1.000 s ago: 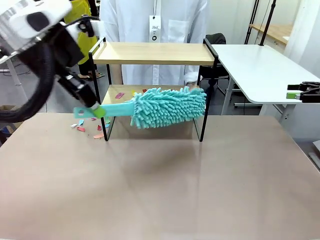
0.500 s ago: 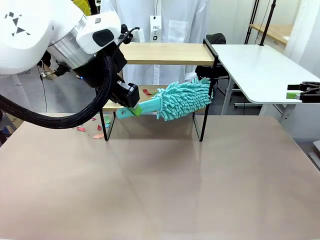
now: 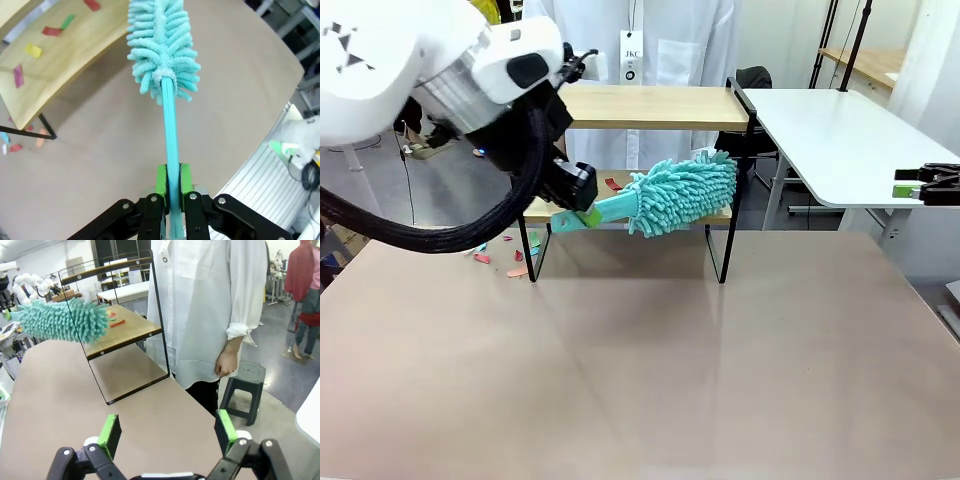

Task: Clean the shelf.
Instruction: Clean the specific section of the Shelf indicated by the human with the Duster.

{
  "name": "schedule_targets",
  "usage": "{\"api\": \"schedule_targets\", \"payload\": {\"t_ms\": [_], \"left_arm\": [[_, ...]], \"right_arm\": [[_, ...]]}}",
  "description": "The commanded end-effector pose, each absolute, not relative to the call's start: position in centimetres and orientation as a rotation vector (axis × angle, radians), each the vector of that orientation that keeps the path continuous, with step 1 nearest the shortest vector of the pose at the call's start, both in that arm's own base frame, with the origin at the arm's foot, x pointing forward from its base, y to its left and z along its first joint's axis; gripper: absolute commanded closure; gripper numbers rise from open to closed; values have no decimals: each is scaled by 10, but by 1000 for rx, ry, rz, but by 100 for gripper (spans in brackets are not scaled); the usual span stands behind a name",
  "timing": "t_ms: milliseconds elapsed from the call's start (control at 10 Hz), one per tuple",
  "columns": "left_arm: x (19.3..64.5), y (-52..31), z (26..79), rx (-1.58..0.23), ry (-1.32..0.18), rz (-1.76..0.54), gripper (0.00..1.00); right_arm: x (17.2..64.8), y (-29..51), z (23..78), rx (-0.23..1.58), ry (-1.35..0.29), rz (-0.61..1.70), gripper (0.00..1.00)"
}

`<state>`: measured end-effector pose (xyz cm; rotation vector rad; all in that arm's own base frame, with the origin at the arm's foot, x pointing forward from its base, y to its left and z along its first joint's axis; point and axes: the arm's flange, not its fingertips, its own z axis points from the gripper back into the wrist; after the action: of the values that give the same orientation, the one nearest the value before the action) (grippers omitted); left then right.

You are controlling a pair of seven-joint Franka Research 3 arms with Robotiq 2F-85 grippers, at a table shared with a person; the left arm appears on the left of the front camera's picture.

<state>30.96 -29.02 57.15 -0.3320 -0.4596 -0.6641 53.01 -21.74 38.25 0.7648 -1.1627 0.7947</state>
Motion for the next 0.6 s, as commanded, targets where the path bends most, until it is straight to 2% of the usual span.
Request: {"api": "schedule_targets", "payload": {"t_ms": [0, 400, 500], "left_arm": [[299, -329, 573, -231, -503, -521, 87], [278, -375, 568, -200, -601, -307, 87], [276, -394, 564, -243, -603, -304, 87]], "right_arm": [[531, -215, 385, 761, -1166, 798, 0], [531, -215, 385, 761, -1166, 798, 0], [531, -215, 385, 761, -1166, 798, 0]]}}
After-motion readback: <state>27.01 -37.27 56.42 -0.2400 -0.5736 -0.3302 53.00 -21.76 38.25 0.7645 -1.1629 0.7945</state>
